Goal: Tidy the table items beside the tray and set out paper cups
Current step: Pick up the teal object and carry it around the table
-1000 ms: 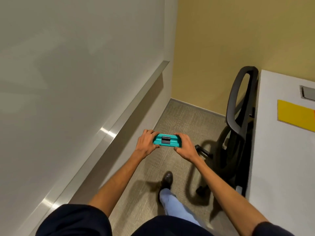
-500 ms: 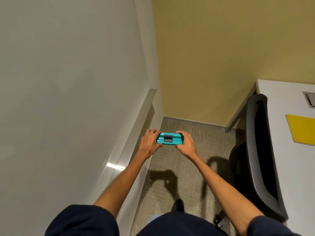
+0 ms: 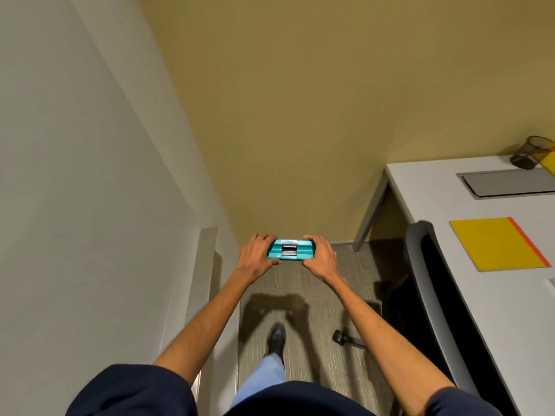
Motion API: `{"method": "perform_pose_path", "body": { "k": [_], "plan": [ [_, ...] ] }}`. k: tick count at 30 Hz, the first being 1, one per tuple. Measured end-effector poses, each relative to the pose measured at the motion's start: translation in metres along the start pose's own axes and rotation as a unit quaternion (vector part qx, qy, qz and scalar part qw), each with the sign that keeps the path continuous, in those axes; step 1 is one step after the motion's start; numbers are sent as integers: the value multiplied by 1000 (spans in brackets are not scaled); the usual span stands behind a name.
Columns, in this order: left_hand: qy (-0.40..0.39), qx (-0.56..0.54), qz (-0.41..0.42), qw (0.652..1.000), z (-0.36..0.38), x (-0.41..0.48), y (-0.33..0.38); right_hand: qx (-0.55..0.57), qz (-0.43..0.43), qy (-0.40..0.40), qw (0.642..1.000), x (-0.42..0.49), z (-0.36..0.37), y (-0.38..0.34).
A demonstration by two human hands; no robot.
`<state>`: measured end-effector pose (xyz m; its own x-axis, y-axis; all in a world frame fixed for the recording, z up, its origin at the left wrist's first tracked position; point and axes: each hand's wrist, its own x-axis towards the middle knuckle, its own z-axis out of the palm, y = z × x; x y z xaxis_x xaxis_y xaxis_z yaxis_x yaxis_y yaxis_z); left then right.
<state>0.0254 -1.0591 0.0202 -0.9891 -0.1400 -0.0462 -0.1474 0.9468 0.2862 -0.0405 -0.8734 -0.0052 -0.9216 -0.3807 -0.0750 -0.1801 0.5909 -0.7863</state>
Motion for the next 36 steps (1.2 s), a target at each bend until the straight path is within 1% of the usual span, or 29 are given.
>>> {"method": "perform_pose_path", "body": {
  "k": [7, 9, 10, 13, 15, 20, 24, 27, 30, 32, 36],
  "plan": [
    [-46, 11, 100, 994, -25, 134, -1, 0, 48, 54, 997, 94, -35, 3],
    [-43, 14, 126, 991, -29, 166, 4, -5, 56, 66, 996, 116, -48, 3],
    [-45, 16, 135, 990, -28, 180, 7, -8, 60, 71, 996, 124, -53, 5],
    [-56, 20, 171, 984, -22, 210, 20, -11, 106, 79, 991, 139, -69, 15],
    [-55, 14, 188, 981, -17, 234, 30, -11, 113, 97, 989, 148, -84, 18],
    [-57, -3, 232, 971, 4, 291, 73, 11, 140, 177, 974, 174, -117, 38],
    [-59, -6, 256, 965, 21, 340, 113, 26, 181, 194, 964, 208, -152, 70],
    [-63, -14, 262, 963, 28, 380, 143, 60, 193, 216, 955, 242, -184, 91],
    [-60, 2, 278, 959, 31, 420, 169, 87, 207, 231, 947, 274, -209, 112],
    [-58, 6, 291, 955, 35, 444, 186, 85, 224, 245, 939, 286, -225, 122],
    [-51, -13, 309, 950, 39, 477, 224, 71, 227, 275, 931, 300, -266, 143]
  ]
}}
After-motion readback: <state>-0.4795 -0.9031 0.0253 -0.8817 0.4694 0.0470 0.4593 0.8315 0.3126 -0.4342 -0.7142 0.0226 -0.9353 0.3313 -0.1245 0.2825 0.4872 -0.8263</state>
